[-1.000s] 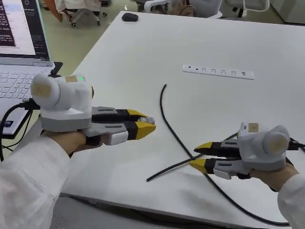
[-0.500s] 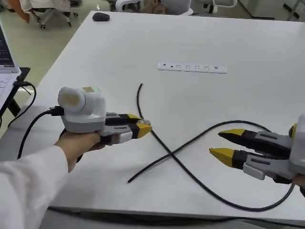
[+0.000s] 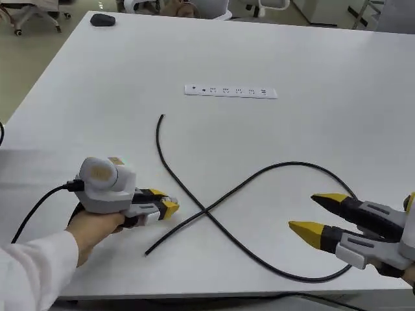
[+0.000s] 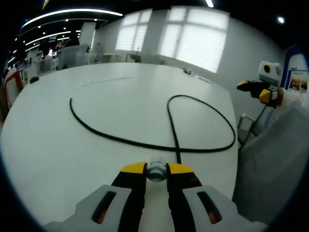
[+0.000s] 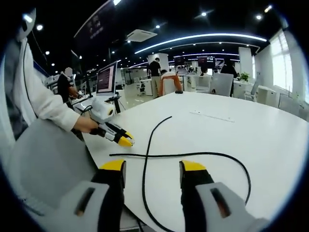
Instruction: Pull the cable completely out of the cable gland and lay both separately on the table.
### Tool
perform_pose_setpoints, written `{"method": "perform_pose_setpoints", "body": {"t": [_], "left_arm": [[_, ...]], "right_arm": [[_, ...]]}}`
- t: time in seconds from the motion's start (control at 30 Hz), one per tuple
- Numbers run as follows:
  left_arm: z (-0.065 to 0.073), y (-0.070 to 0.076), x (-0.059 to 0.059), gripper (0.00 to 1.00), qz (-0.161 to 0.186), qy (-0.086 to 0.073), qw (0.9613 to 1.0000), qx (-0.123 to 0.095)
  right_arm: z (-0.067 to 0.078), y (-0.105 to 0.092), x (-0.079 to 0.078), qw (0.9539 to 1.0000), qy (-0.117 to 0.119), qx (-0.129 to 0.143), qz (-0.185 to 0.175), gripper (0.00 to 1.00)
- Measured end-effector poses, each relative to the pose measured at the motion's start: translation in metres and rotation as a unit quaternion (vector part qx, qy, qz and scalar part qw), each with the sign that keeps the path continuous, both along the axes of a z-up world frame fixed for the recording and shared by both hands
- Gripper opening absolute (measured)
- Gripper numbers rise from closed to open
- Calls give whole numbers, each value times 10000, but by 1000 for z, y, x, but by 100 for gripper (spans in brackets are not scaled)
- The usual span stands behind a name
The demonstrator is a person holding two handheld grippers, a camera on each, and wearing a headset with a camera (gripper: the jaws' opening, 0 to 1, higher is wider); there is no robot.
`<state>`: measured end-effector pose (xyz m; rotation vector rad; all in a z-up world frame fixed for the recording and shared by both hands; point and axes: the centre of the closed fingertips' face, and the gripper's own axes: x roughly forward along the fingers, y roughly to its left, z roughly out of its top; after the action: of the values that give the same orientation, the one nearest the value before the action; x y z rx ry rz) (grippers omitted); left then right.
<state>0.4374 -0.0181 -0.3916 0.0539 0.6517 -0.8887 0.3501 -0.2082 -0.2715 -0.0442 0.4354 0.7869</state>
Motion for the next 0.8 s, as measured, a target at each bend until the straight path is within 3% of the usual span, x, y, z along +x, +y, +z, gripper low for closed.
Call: {"method": "perform_pose_setpoints", "body": {"t": [0.07,0.23,0.3,0.43,0.57,0.7,0.77,0.8], "left_arm": [[-11,4,-4,18,-59,68,9996,265],[-20,10,-4,18,53,135,9996,249],[-17,9,-2,18,49,45,9997,222],[-18,12,-3,18,55,36,9996,262],[-17,11,-12,23,-224,-2,9989,403],[-5,14,-15,30,-282,166,9987,394],[12,14,-19,37,-425,123,9984,364],[23,15,-24,41,-582,17,9975,396]], "right_arm": [[-3,-2,-1,10000,48,-7,-48,47],[-6,-2,-1,9997,149,55,-190,48],[-8,-3,-1,9994,198,67,-265,49],[-9,-1,-3,9993,232,66,-287,49],[-10,-2,-5,9992,281,38,-280,50],[-12,-10,-5,9988,328,-31,-369,56],[-11,-16,-6,9984,371,-24,-423,58],[-12,-20,-7,9980,439,-40,-445,59]]}}
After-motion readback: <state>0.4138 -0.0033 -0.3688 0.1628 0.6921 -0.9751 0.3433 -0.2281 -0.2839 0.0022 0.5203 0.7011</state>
